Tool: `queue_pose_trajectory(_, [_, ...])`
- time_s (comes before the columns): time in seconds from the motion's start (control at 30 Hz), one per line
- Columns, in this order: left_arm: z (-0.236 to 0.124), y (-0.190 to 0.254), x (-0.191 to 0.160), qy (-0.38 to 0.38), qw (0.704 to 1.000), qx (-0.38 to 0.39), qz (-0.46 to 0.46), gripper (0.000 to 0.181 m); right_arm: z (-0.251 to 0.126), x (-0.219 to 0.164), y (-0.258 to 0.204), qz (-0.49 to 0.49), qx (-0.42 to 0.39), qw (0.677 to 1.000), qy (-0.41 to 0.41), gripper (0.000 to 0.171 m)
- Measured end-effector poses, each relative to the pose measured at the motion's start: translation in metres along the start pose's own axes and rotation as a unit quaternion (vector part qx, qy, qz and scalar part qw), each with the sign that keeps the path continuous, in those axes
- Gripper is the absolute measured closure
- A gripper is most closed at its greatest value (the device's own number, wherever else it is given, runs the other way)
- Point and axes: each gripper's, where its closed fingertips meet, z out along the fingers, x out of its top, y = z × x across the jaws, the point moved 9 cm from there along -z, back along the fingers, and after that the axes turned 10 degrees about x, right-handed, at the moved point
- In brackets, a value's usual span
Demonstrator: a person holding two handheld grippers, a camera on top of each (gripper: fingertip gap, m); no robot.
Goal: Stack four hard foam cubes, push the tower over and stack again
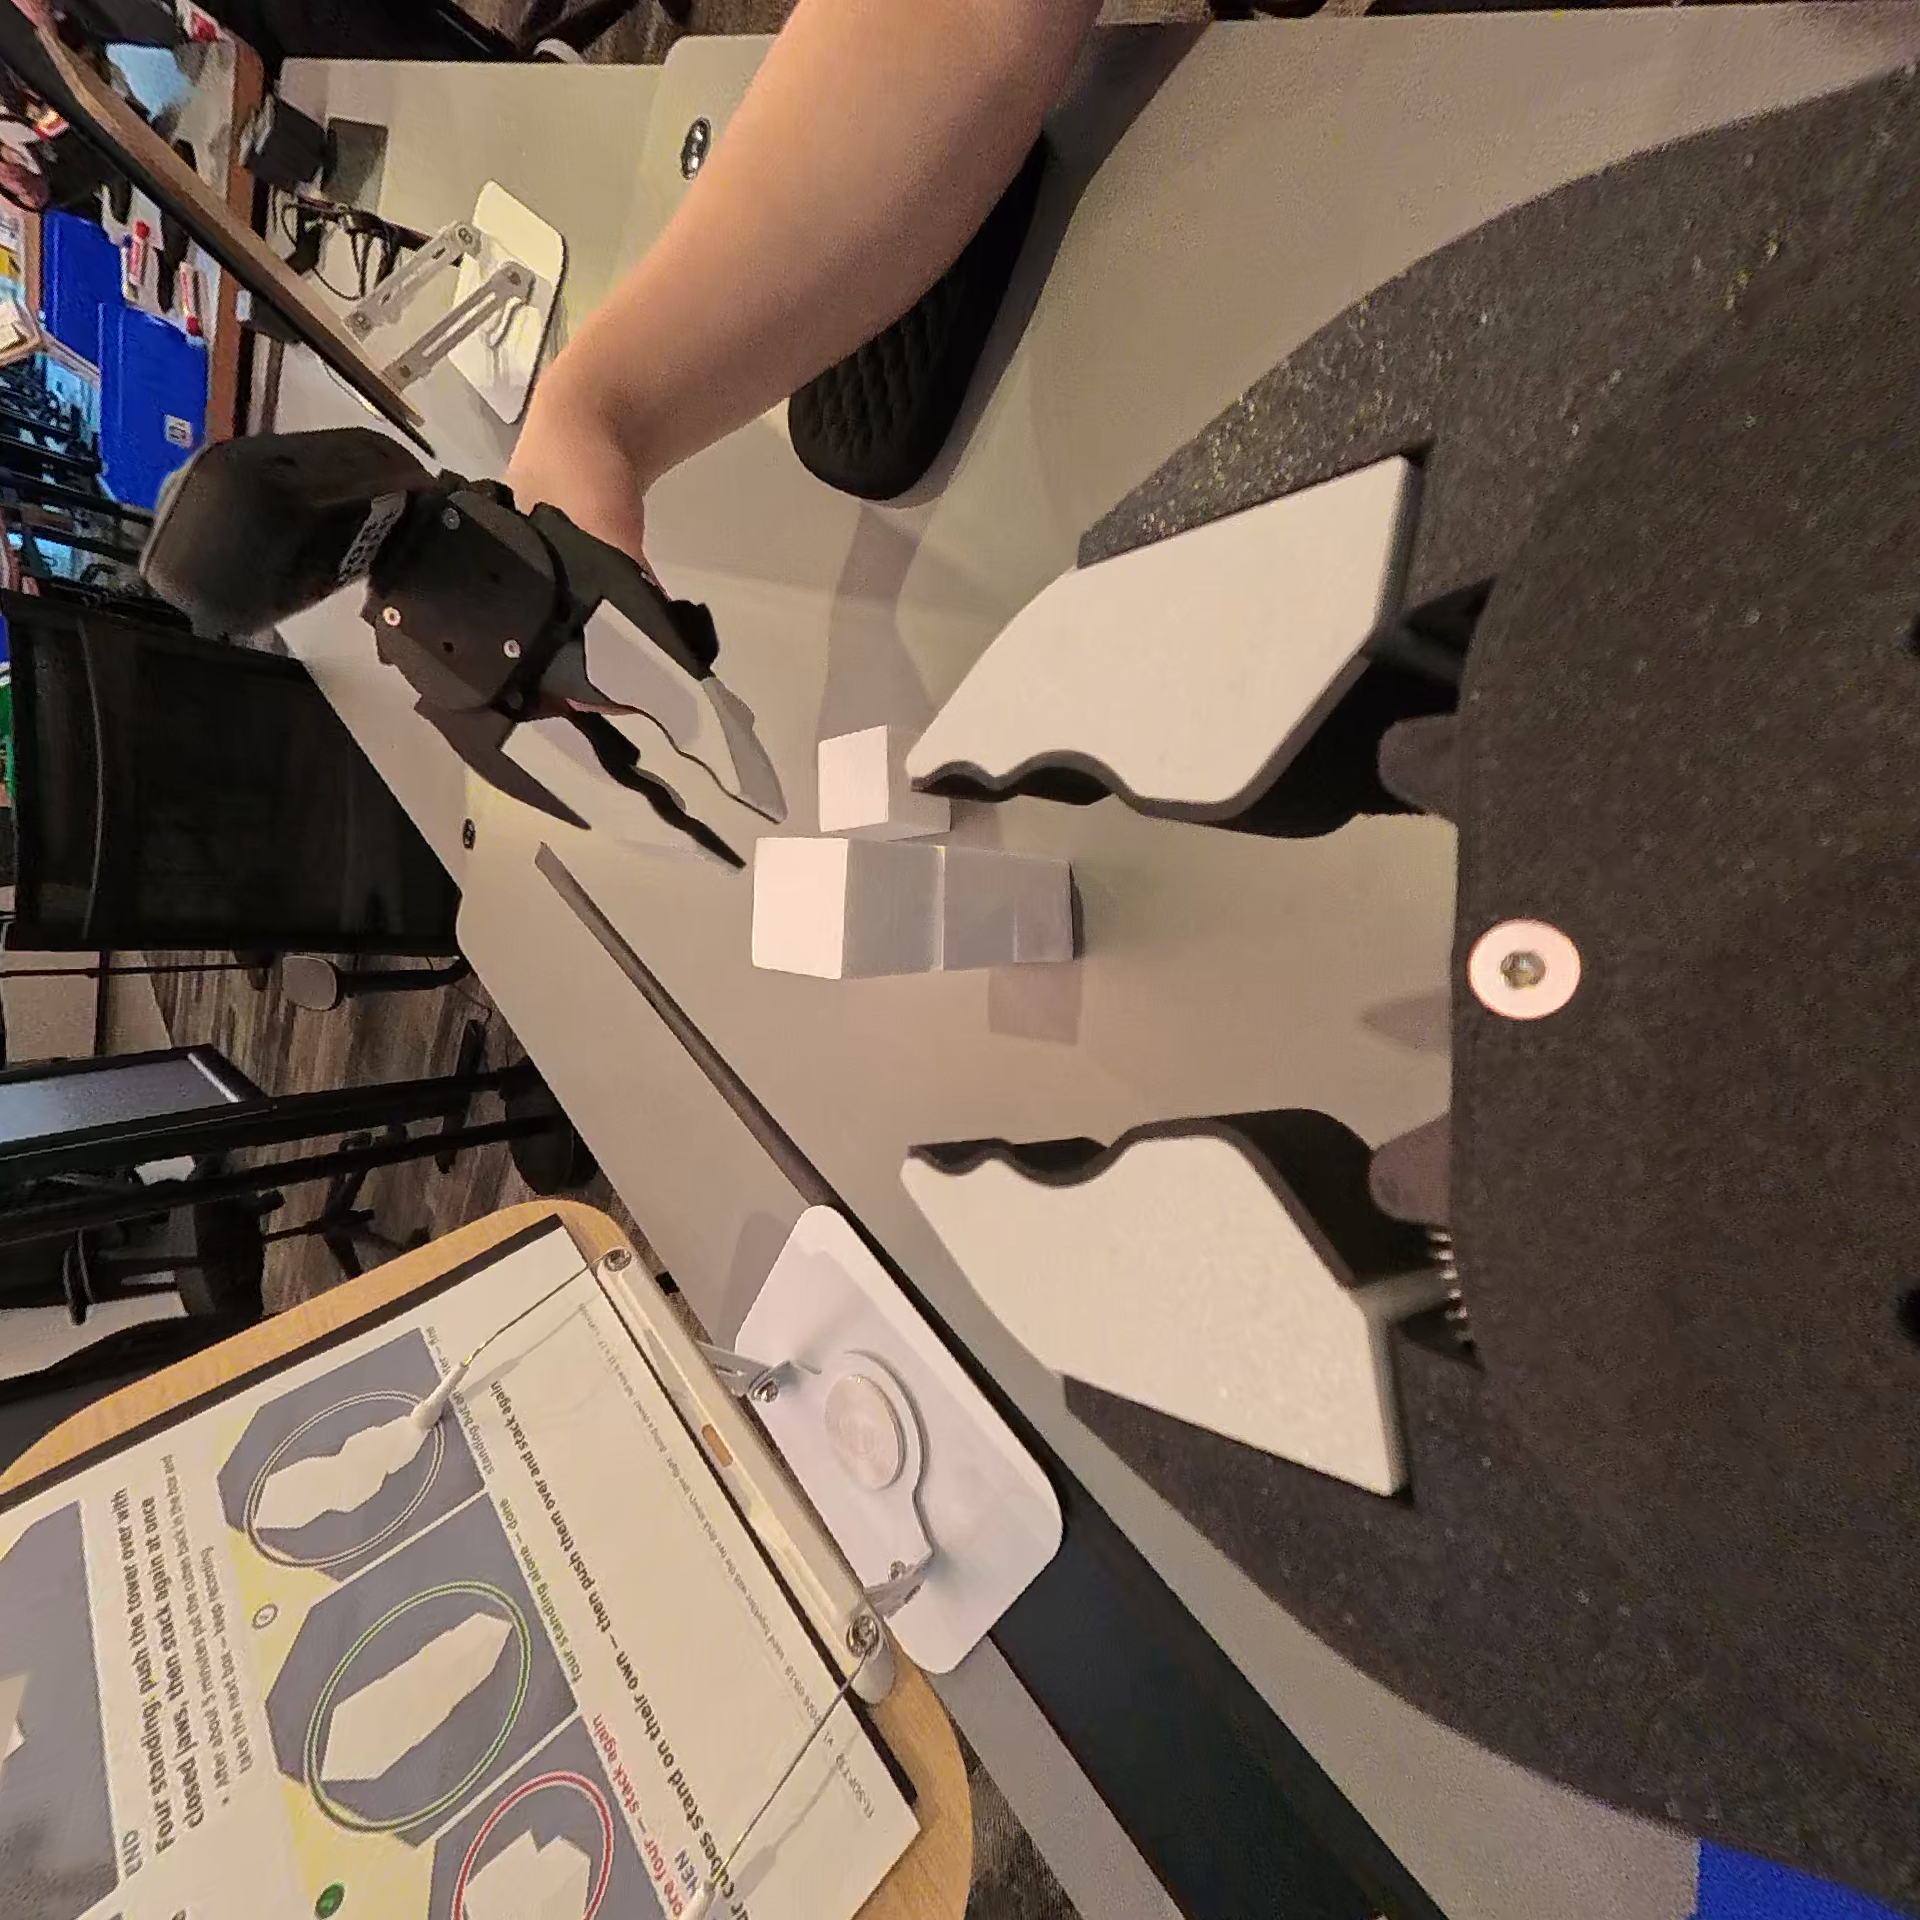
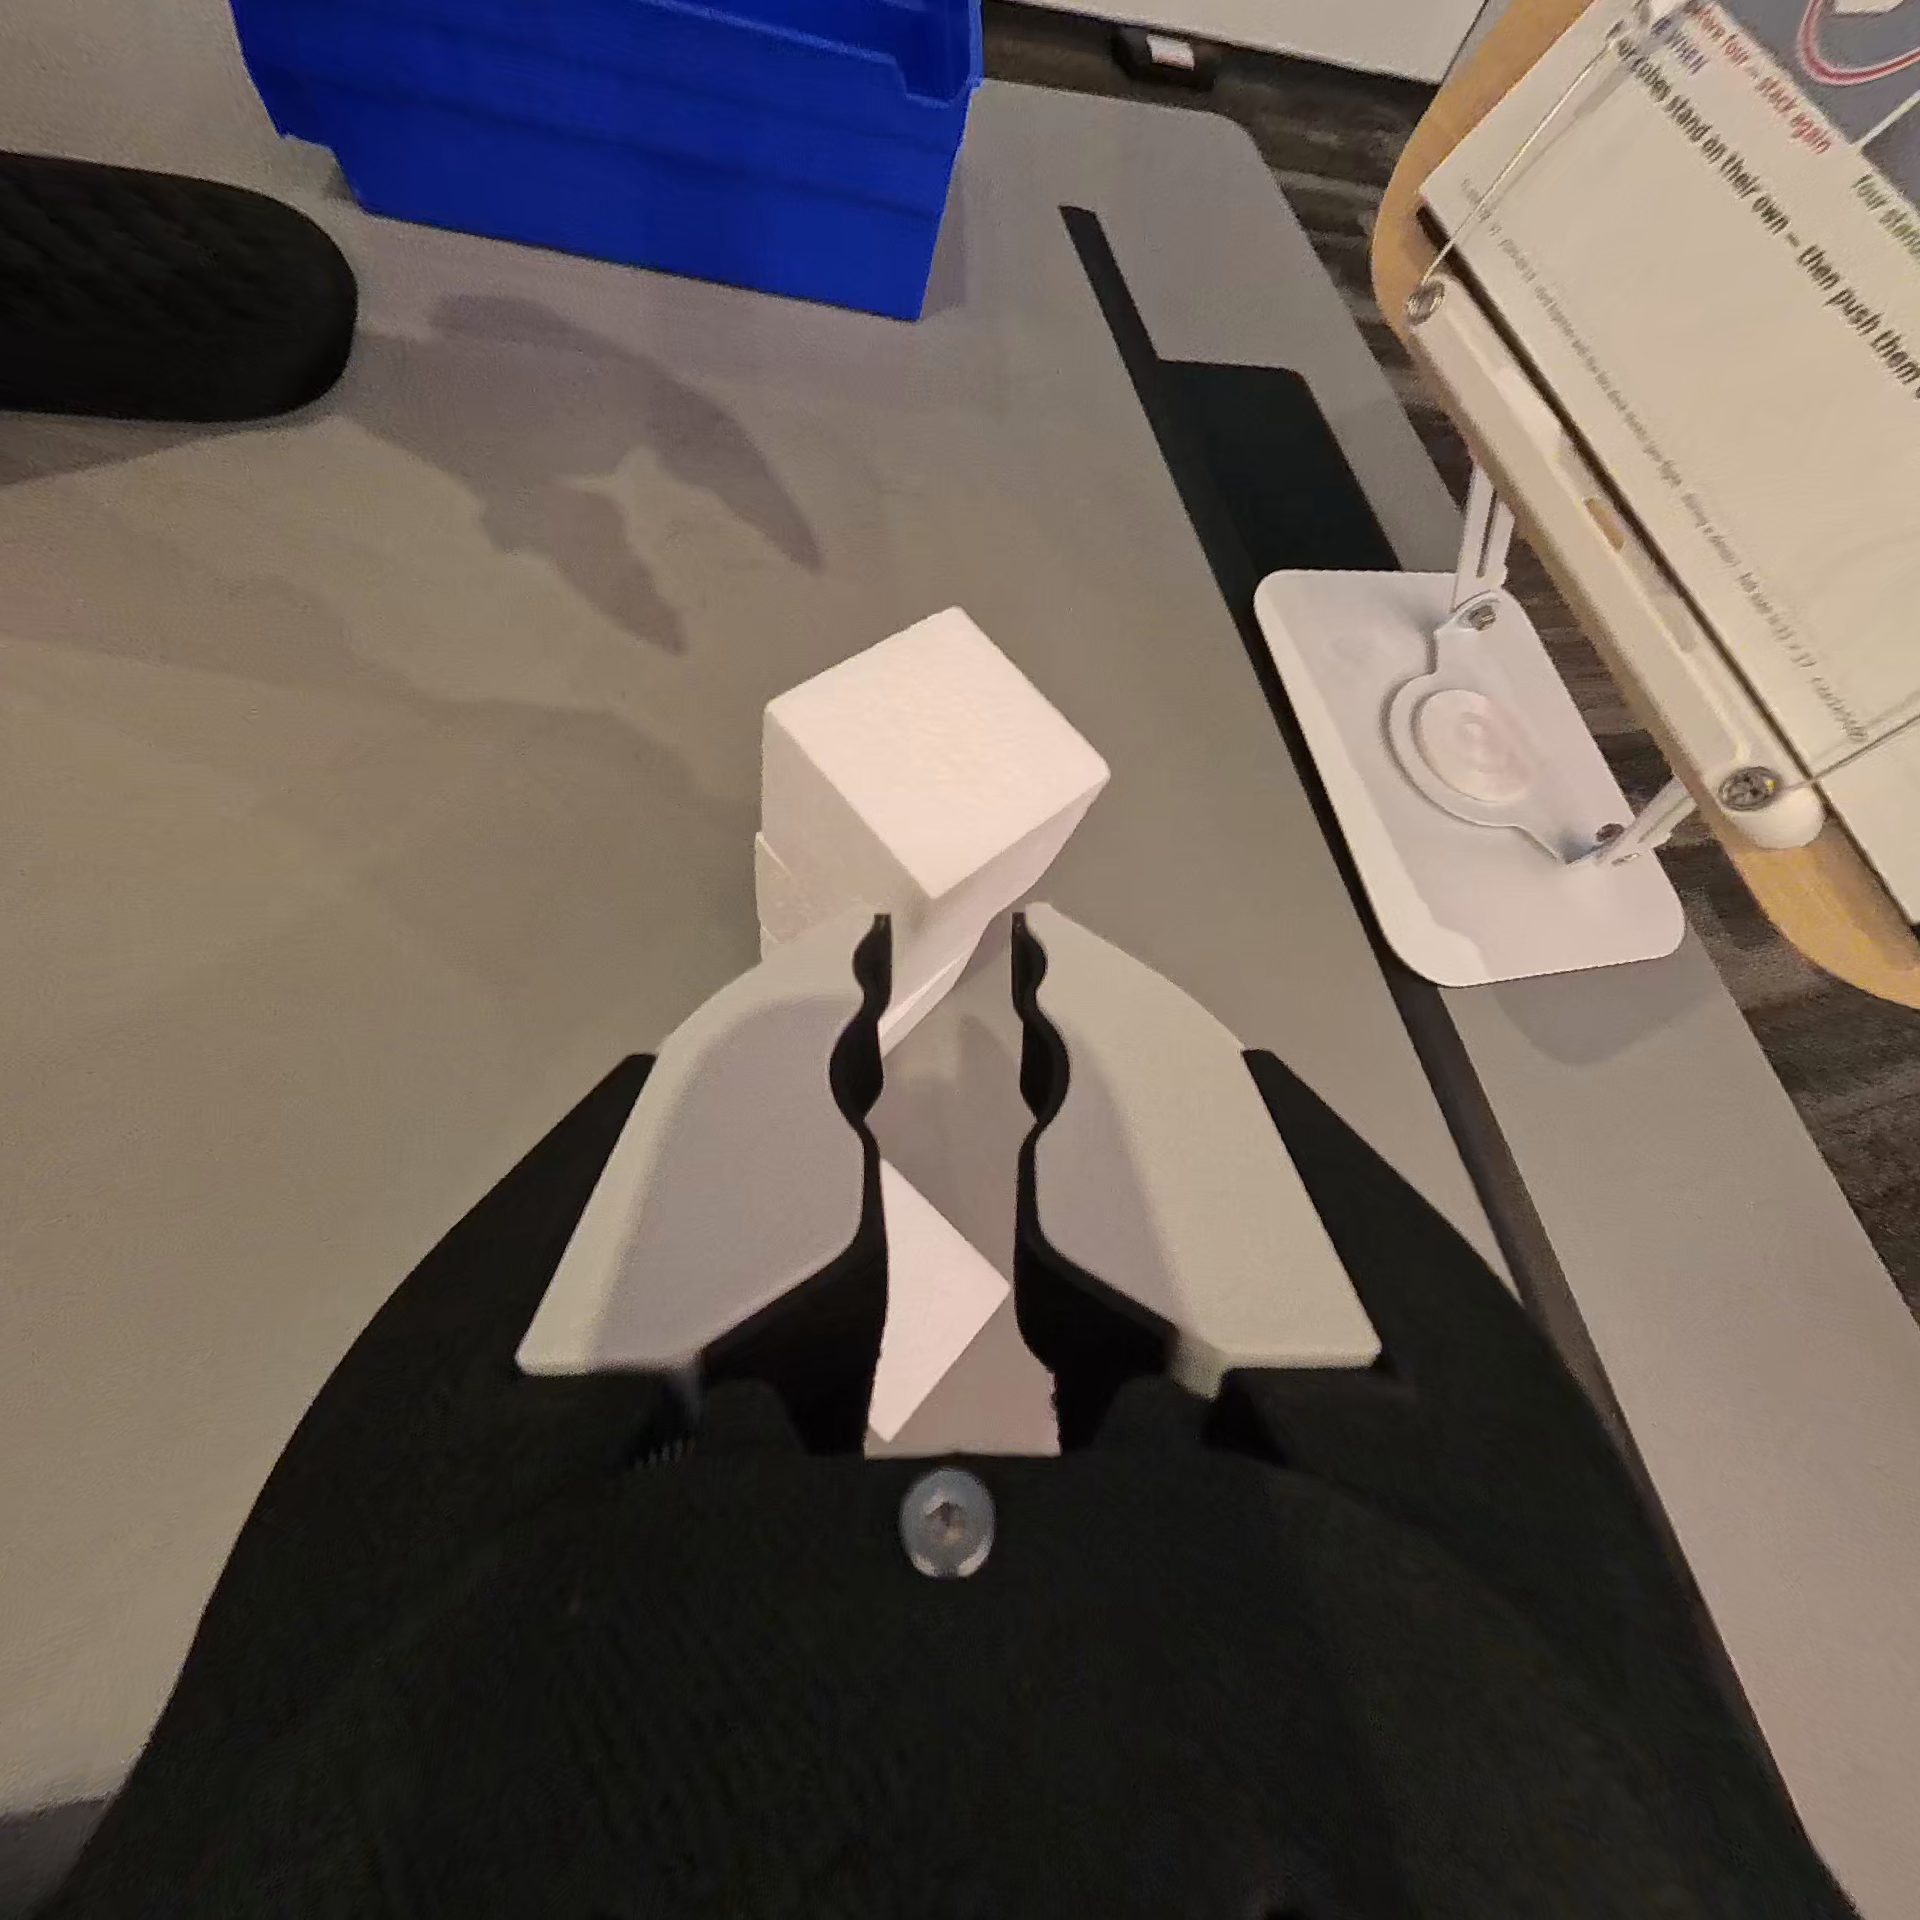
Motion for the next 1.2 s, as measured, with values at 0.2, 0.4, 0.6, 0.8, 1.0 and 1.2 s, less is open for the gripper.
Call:
queue_pose_trajectory(0.2, [0.004, 0.003, -0.001, -0.014, 1.000, 0.000, 0.011, 0.119, 0.010, -0.006, 0.003, 0.015, 0.014, 1.000, -0.001, 0.149])
queue_pose_trajectory(0.4, [0.014, 0.002, -0.007, -0.040, 0.999, -0.001, 0.013, 0.119, 0.016, -0.004, 0.004, -0.015, 0.020, 1.000, -0.004, 0.149])
queue_pose_trajectory(0.6, [0.024, 0.005, -0.012, -0.062, 0.998, 0.001, 0.019, 0.119, -0.006, -0.029, 0.003, 0.006, 0.042, 0.999, -0.001, 0.123])
queue_pose_trajectory(0.8, [0.027, 0.010, -0.012, -0.069, 0.997, 0.007, 0.030, 0.119, -0.017, -0.062, 0.009, 0.167, 0.054, 0.982, -0.074, 0.111])
queue_pose_trajectory(1.0, [0.024, 0.008, -0.011, -0.074, 0.996, 0.028, 0.045, 0.118, -0.004, -0.047, 0.007, 0.329, 0.003, 0.930, -0.165, 0.098])
queue_pose_trajectory(1.2, [0.017, 0.002, -0.010, -0.065, 0.997, 0.038, 0.033, 0.119, 0.019, -0.065, 0.008, 0.419, -0.050, 0.872, -0.247, 0.092])
